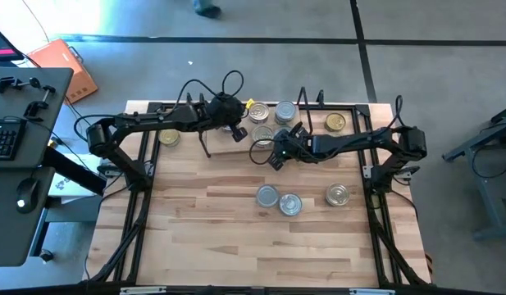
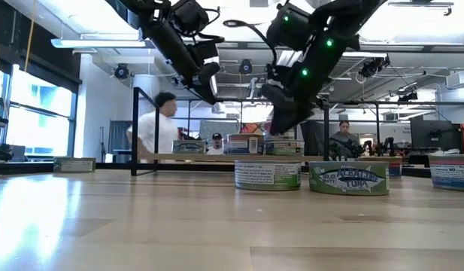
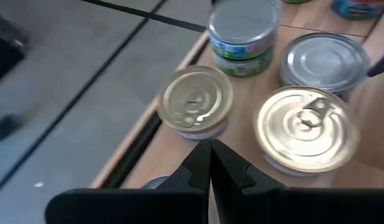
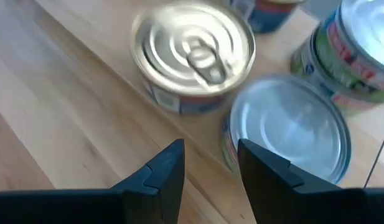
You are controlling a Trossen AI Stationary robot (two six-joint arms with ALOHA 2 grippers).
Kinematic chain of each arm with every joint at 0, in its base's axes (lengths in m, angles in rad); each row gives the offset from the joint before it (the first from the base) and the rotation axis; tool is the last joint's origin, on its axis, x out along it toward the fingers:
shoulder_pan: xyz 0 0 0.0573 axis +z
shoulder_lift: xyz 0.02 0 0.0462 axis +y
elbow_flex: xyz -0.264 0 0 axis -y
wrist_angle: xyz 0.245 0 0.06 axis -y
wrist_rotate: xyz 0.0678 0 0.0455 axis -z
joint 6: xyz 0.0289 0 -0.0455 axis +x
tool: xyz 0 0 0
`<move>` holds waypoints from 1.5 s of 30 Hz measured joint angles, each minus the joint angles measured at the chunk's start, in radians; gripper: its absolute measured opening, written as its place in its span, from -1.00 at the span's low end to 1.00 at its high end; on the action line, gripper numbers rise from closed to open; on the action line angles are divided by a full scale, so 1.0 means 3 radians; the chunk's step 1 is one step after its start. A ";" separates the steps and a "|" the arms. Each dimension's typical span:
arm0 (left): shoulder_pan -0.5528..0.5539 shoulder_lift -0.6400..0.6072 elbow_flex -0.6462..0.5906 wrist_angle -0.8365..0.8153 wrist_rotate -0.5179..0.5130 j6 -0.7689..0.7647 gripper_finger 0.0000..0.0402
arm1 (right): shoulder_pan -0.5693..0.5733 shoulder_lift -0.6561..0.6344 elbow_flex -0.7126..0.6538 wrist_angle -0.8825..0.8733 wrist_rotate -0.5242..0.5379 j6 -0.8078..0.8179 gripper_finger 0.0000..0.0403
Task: Stack canned seafood by type on shelf
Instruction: Adjust the tuna cans and the shelf
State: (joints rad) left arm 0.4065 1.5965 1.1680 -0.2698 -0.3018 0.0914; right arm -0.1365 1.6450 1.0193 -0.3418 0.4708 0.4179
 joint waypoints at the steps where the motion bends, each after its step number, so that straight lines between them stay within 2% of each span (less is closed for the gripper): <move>1: -0.0001 -0.0030 0.0000 0.0002 -0.0062 0.0038 -1.00 | 0.0018 -0.0001 0.0033 -0.0004 0.0008 0.0000 -0.30; 5: -0.0001 -0.0268 0.0000 -0.0053 -0.0172 0.0182 -1.00 | 0.0120 -0.0003 0.0135 -0.0039 0.0108 -0.0001 -0.30; 10: -0.0059 -0.0798 0.0000 -0.0469 -0.0185 0.0215 -1.00 | 0.0324 -0.0016 0.0140 -0.0152 0.0477 -0.0078 -0.30; 15: -0.0507 -0.1339 -0.0084 -0.1109 -0.0191 0.0176 -1.00 | 0.0733 -0.0225 0.0113 -0.0477 0.0811 -0.0127 -0.30; 20: -0.1349 -0.1707 -0.0445 -0.1379 -0.0304 -0.0418 -1.00 | 0.1271 -0.0538 0.0106 -0.1042 0.0858 0.0100 -0.30; 24: -0.1954 -0.1803 -0.0858 -0.1375 -0.0543 -0.1121 -1.00 | 0.1623 -0.0699 0.0106 -0.1570 0.0520 0.0416 -0.30; 27: -0.2213 -0.1798 -0.1198 -0.1314 -0.0856 -0.1691 -1.00 | 0.1799 -0.0717 0.0104 -0.1910 0.0369 0.0737 -0.30; 31: -0.2242 -0.1775 -0.1657 -0.1115 -0.1273 -0.2146 -1.00 | 0.1924 -0.0706 0.0067 -0.2130 0.0382 0.1106 -0.30; 35: -0.2092 -0.1776 -0.1976 -0.0932 -0.1595 -0.2236 -1.00 | 0.1942 -0.0703 -0.0078 -0.2100 0.0386 0.1240 -0.30; 45: -0.1638 -0.1777 -0.2285 -0.0342 -0.1781 -0.1607 -1.00 | 0.1917 -0.0699 -0.0350 -0.1923 0.0407 0.1461 -0.30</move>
State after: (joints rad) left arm -0.0850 1.0634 0.4824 -0.3723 -0.8361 -0.3908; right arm 0.4385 1.4352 0.9142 -0.9185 0.5929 0.8562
